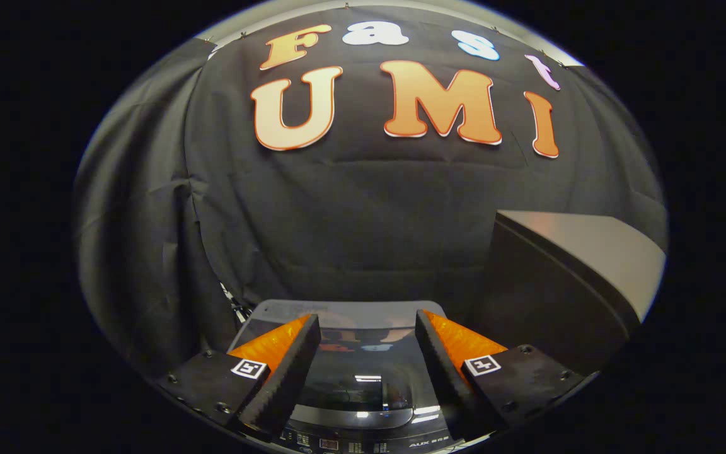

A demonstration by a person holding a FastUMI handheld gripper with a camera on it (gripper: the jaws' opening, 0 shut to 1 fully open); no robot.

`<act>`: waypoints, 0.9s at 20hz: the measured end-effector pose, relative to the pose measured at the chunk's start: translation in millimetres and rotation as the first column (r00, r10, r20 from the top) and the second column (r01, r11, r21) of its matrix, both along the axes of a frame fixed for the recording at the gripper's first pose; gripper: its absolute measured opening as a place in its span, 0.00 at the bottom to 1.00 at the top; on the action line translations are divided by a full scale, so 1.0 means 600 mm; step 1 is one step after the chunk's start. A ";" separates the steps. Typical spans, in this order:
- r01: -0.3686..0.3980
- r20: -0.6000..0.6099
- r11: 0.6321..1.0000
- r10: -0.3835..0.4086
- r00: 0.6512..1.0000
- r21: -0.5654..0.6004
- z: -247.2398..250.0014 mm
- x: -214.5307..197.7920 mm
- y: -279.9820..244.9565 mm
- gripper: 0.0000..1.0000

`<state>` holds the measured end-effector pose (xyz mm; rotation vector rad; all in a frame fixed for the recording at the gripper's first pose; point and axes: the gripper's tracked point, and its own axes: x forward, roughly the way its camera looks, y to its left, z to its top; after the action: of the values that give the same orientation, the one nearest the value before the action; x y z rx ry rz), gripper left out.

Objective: Put the clothes into the washing machine and then close the washing machine lid.

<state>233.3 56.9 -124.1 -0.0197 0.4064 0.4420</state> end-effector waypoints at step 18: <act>-0.073 0.291 0.989 0.033 0.956 0.128 0.458 -0.130 -0.096 0.98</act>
<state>155.4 -0.9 150.5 0.0388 0.0874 0.5111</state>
